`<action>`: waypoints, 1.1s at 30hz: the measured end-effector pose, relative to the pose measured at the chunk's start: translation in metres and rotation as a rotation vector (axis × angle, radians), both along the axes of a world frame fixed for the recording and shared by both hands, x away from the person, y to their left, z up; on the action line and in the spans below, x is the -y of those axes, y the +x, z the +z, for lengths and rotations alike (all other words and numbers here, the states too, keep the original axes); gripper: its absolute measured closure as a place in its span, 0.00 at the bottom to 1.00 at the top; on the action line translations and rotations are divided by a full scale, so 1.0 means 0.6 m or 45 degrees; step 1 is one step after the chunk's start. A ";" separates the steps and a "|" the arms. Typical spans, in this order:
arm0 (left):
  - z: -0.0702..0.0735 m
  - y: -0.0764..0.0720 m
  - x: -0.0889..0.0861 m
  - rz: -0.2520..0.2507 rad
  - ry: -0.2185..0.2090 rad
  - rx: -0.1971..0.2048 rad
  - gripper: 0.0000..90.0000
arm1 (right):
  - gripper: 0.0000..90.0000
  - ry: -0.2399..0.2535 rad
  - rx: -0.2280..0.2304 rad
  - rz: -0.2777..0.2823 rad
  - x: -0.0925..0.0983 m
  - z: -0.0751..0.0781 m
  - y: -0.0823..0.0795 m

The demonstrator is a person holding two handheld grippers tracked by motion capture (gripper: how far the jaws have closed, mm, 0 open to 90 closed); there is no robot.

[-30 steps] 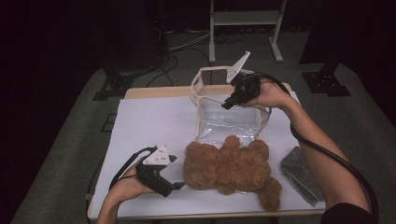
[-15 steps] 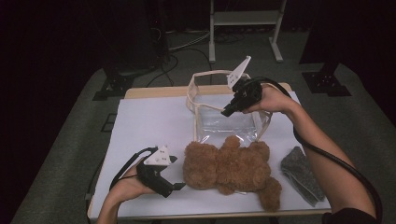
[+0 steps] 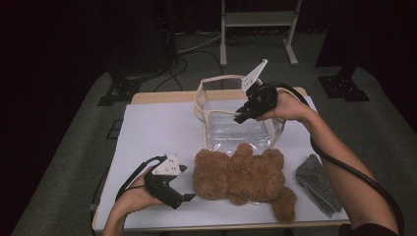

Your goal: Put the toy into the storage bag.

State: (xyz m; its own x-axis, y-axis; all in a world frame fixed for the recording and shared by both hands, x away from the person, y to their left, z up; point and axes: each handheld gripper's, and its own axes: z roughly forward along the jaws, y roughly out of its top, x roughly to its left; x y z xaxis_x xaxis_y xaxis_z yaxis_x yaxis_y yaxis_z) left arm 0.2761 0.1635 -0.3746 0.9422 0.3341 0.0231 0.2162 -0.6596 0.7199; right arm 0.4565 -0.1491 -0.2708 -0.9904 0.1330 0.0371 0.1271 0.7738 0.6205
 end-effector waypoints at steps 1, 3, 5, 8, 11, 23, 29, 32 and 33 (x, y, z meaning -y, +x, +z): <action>-0.001 0.000 0.000 0.003 -0.003 -0.003 0.10 | 0.73 0.005 -0.004 -0.018 0.002 0.001 0.001; -0.002 0.000 0.000 -0.006 -0.002 -0.004 0.10 | 0.71 0.022 -0.003 -0.025 0.007 0.004 0.000; -0.002 -0.001 0.001 -0.008 -0.003 -0.004 0.10 | 0.70 0.030 -0.008 -0.040 0.012 0.007 -0.003; -0.002 -0.001 0.002 -0.018 0.002 0.000 0.10 | 0.67 0.042 -0.002 -0.050 0.018 0.012 -0.008; -0.002 -0.002 0.002 -0.015 0.000 0.001 0.10 | 0.64 0.062 0.012 -0.058 0.026 0.020 -0.013; -0.004 -0.006 0.003 -0.011 -0.003 0.001 0.10 | 0.58 0.119 0.066 -0.014 0.044 0.056 -0.076; -0.004 -0.008 0.002 -0.007 -0.001 0.001 0.10 | 0.54 0.094 0.047 0.052 0.036 0.042 -0.118; -0.004 -0.008 0.000 -0.003 -0.010 0.000 0.10 | 0.52 0.092 0.026 0.074 0.034 0.027 -0.136; -0.004 -0.008 0.000 -0.001 -0.012 0.001 0.10 | 0.51 0.086 0.016 0.074 0.033 0.022 -0.142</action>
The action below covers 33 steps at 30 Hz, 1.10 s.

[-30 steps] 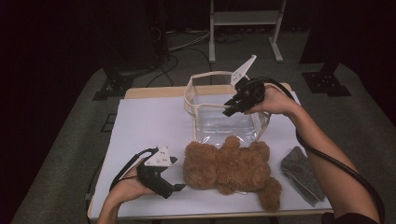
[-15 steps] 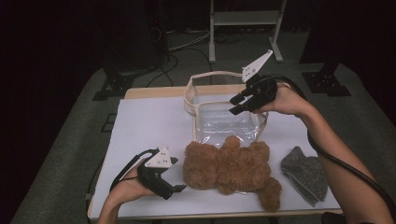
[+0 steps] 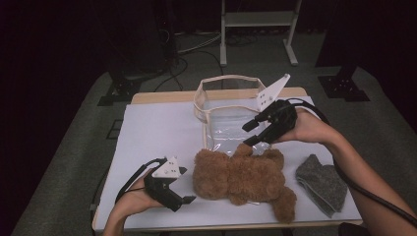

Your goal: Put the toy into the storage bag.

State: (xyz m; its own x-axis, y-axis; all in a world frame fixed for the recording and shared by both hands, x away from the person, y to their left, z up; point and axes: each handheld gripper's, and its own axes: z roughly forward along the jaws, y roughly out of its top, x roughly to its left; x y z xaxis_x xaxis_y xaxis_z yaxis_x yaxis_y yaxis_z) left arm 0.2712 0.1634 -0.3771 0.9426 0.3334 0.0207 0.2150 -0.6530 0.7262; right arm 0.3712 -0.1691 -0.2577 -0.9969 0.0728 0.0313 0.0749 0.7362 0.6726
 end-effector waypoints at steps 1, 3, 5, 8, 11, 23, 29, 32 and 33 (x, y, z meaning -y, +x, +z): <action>0.000 0.000 0.000 0.001 -0.001 0.002 0.10 | 0.50 -0.005 -0.003 0.005 -0.001 -0.006 -0.005; 0.002 0.000 -0.001 0.001 -0.002 0.004 0.10 | 0.49 -0.018 -0.017 0.017 -0.004 -0.016 -0.014; 0.003 -0.001 -0.001 0.001 -0.005 0.005 0.10 | 0.48 -0.013 -0.022 0.031 -0.006 -0.024 -0.021; 0.004 -0.002 -0.002 0.002 -0.005 0.009 0.10 | 0.46 -0.011 -0.033 0.037 -0.008 -0.036 -0.030; 0.005 -0.001 -0.003 0.005 -0.006 0.011 0.10 | 0.45 -0.013 -0.042 0.045 -0.011 -0.049 -0.039; 0.007 -0.001 -0.008 0.010 -0.004 0.019 0.10 | 0.38 -0.115 -0.046 0.066 -0.032 -0.109 -0.059; 0.006 0.000 -0.010 0.018 -0.007 0.014 0.10 | 0.37 -0.122 -0.050 0.062 -0.036 -0.120 -0.057; 0.006 0.001 -0.012 0.017 -0.002 0.016 0.10 | 0.37 -0.133 -0.042 0.058 -0.038 -0.124 -0.057; 0.006 0.001 -0.013 0.022 -0.006 0.017 0.10 | 0.37 -0.133 -0.046 0.056 -0.038 -0.126 -0.056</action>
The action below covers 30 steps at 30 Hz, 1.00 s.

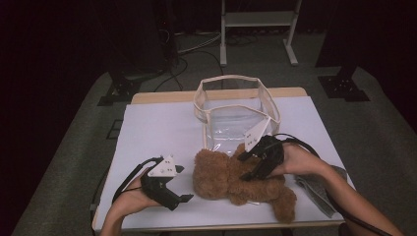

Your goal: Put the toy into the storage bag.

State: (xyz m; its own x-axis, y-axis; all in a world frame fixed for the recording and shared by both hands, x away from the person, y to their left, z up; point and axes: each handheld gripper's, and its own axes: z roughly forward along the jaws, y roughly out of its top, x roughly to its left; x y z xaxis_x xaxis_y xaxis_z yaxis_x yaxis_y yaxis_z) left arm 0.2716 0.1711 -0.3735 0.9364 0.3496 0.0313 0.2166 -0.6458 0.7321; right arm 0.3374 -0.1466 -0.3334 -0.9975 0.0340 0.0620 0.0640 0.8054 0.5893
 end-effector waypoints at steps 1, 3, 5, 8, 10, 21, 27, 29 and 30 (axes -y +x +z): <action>0.000 0.000 0.000 0.002 -0.002 -0.002 0.10 | 0.37 -0.001 -0.002 -0.001 0.000 -0.002 0.000; -0.001 0.001 -0.001 -0.001 0.004 -0.005 0.10 | 0.37 -0.010 0.001 -0.003 -0.002 -0.008 -0.001; -0.002 0.001 0.000 0.001 0.003 -0.008 0.10 | 0.36 -0.019 0.010 -0.003 -0.004 -0.015 -0.002; -0.003 0.001 0.000 0.003 0.004 -0.012 0.10 | 0.36 -0.022 0.023 -0.005 -0.005 -0.019 -0.001; -0.003 0.002 -0.001 0.003 0.009 -0.008 0.10 | 0.36 -0.026 0.023 -0.014 -0.004 -0.019 0.000; -0.002 0.002 -0.004 0.010 0.006 -0.008 0.10 | 0.38 -0.093 -0.018 -0.047 -0.015 -0.031 0.005; -0.002 0.002 -0.003 0.010 0.004 -0.009 0.10 | 0.40 -0.089 -0.018 -0.046 -0.018 -0.042 0.001; -0.002 0.002 -0.002 0.011 0.002 -0.010 0.10 | 0.42 -0.090 -0.016 -0.045 -0.019 -0.046 0.000; -0.003 0.002 -0.002 0.012 0.002 -0.011 0.10 | 0.43 -0.091 -0.017 -0.044 -0.019 -0.047 -0.001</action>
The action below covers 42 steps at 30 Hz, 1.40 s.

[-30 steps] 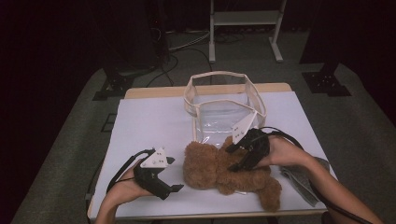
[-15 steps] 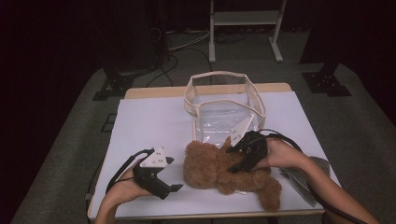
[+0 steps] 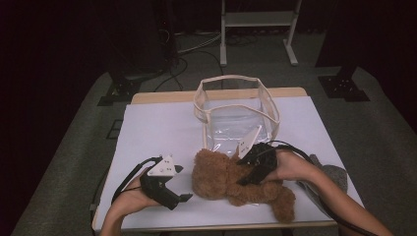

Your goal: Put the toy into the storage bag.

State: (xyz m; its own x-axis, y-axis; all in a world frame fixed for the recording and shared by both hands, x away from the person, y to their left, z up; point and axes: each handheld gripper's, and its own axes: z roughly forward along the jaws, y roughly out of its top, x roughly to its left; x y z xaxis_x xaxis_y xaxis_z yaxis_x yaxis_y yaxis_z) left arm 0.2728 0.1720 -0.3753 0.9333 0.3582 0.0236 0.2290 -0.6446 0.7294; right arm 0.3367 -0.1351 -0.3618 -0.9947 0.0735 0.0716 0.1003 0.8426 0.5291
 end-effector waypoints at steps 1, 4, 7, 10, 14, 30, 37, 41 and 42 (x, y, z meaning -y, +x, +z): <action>0.000 0.000 0.000 0.000 0.000 0.000 0.10 | 0.45 -0.001 0.002 0.004 -0.001 -0.002 0.000; 0.000 0.000 0.001 -0.001 -0.001 0.000 0.10 | 0.49 -0.016 0.008 0.004 -0.004 -0.006 -0.001; 0.001 0.000 0.001 -0.003 0.004 0.004 0.10 | 0.54 -0.035 0.014 0.005 -0.007 -0.009 -0.003; 0.000 0.000 0.001 -0.004 0.005 0.003 0.10 | 0.60 -0.059 0.023 0.012 -0.011 -0.009 -0.004; 0.000 0.001 0.002 -0.001 0.002 0.002 0.10 | 0.69 -0.048 0.048 0.028 -0.009 -0.009 -0.007; 0.001 0.001 -0.002 0.006 0.003 0.004 0.10 | 0.85 0.001 0.042 0.044 0.005 0.018 -0.003; 0.000 0.001 -0.002 0.009 0.003 0.001 0.10 | 0.87 0.019 0.047 0.043 0.009 0.023 -0.007; 0.001 0.002 -0.005 0.007 0.012 0.007 0.10 | 0.87 0.046 0.020 0.039 0.016 0.025 -0.002; 0.001 0.001 -0.006 0.013 0.009 0.008 0.10 | 0.87 0.055 0.015 0.036 0.018 0.026 0.000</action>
State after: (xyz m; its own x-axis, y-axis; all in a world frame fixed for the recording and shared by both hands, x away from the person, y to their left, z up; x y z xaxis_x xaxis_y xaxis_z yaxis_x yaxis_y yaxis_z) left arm 0.2736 0.1753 -0.3746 0.9295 0.3673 0.0322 0.2307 -0.6475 0.7263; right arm 0.3366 -0.1459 -0.3464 -0.9971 0.0428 0.0622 0.0706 0.8213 0.5661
